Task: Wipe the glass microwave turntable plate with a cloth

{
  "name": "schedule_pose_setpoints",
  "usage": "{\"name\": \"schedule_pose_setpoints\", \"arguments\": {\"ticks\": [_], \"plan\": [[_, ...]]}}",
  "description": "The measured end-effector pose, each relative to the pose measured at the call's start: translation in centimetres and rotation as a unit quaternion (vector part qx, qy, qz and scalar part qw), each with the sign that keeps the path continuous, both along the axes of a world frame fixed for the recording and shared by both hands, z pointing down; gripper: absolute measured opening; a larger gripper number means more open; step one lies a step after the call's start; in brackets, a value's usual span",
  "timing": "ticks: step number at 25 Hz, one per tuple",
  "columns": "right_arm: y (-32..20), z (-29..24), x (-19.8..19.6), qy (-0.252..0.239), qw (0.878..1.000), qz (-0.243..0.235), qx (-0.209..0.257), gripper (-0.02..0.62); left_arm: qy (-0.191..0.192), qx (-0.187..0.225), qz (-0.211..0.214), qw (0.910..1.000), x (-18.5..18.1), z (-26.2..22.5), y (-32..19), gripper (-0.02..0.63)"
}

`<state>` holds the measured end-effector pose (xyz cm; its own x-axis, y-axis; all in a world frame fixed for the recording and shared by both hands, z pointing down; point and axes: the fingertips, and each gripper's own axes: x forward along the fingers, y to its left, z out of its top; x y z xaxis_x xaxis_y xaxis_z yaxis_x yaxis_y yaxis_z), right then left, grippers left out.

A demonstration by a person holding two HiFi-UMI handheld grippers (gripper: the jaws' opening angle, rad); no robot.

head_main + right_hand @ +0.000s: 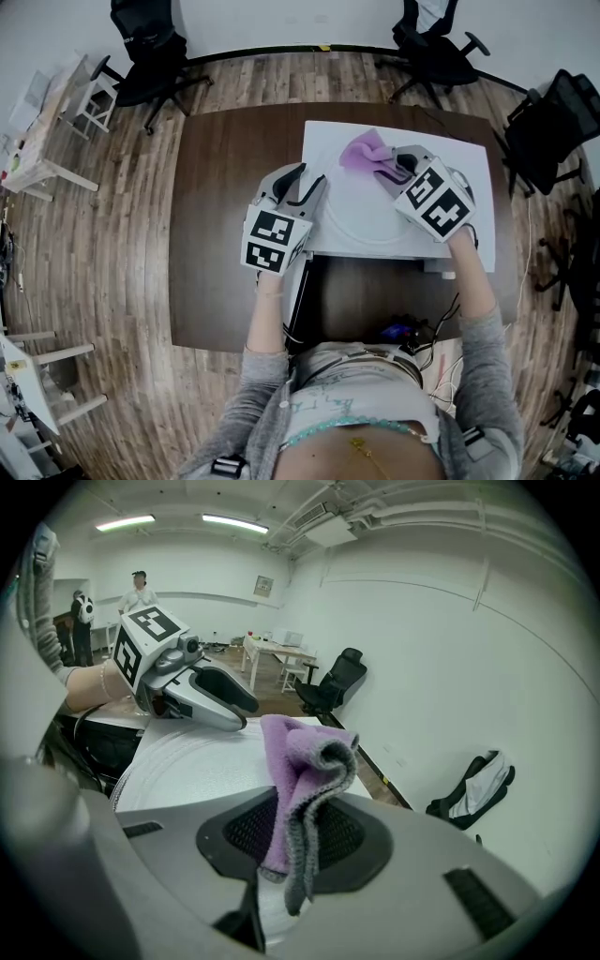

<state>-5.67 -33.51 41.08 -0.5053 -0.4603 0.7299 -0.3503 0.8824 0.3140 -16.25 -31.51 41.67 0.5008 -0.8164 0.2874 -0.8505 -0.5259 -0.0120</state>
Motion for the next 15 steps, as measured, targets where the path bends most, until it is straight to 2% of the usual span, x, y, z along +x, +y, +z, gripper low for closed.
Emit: {"name": "schedule_pose_setpoints", "arguments": {"ticks": [15], "plan": [[1.4, 0.1, 4.4, 0.004, 0.999, 0.040, -0.011, 0.098, -0.002, 0.001, -0.001, 1.0000, 0.1, 0.2, 0.0, 0.166]]}}
